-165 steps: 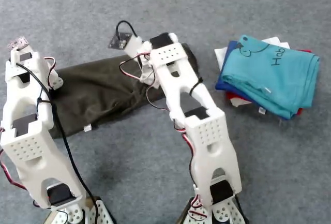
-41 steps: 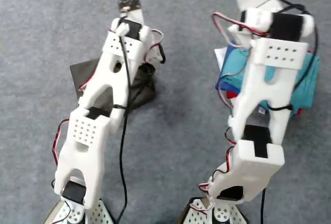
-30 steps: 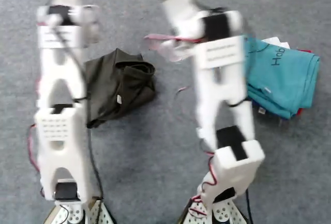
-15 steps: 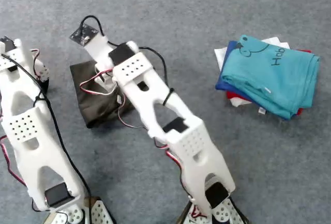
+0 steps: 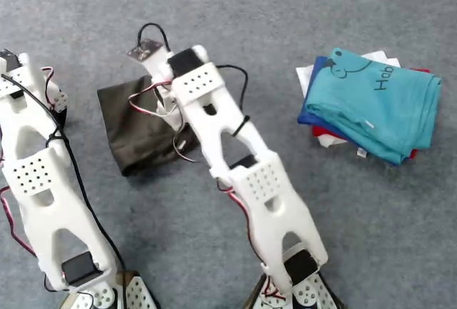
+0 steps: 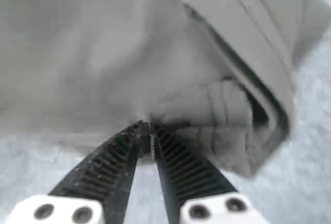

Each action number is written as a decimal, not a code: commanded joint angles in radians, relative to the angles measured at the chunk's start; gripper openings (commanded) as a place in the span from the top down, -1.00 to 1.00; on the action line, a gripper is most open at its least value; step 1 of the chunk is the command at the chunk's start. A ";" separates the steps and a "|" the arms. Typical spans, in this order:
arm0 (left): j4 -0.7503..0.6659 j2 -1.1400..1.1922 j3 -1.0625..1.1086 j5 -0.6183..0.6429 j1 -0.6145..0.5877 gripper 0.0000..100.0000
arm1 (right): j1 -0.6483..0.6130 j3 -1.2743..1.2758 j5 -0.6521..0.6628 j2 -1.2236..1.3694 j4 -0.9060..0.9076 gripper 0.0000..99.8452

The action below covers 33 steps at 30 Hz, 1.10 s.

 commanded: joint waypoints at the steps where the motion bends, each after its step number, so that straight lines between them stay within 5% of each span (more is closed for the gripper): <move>1: -0.035 0.000 -0.045 -0.012 -0.031 0.94 | 0.037 0.214 -0.009 -0.180 0.012 0.97; 7: -0.037 0.000 -0.050 -0.012 -0.031 0.94 | 0.163 0.564 -0.011 -0.269 0.011 0.97; 12: -0.037 0.000 -0.045 -0.012 -0.030 0.94 | 0.161 0.475 -0.008 -0.452 -0.028 0.97; 22: -0.035 0.009 -0.042 -0.012 -0.028 0.94 | 0.052 0.335 -0.008 -0.185 -0.594 0.97; 33: -0.028 0.058 -0.114 -0.012 -0.028 0.94 | 0.127 0.081 -0.008 -0.053 -0.121 0.97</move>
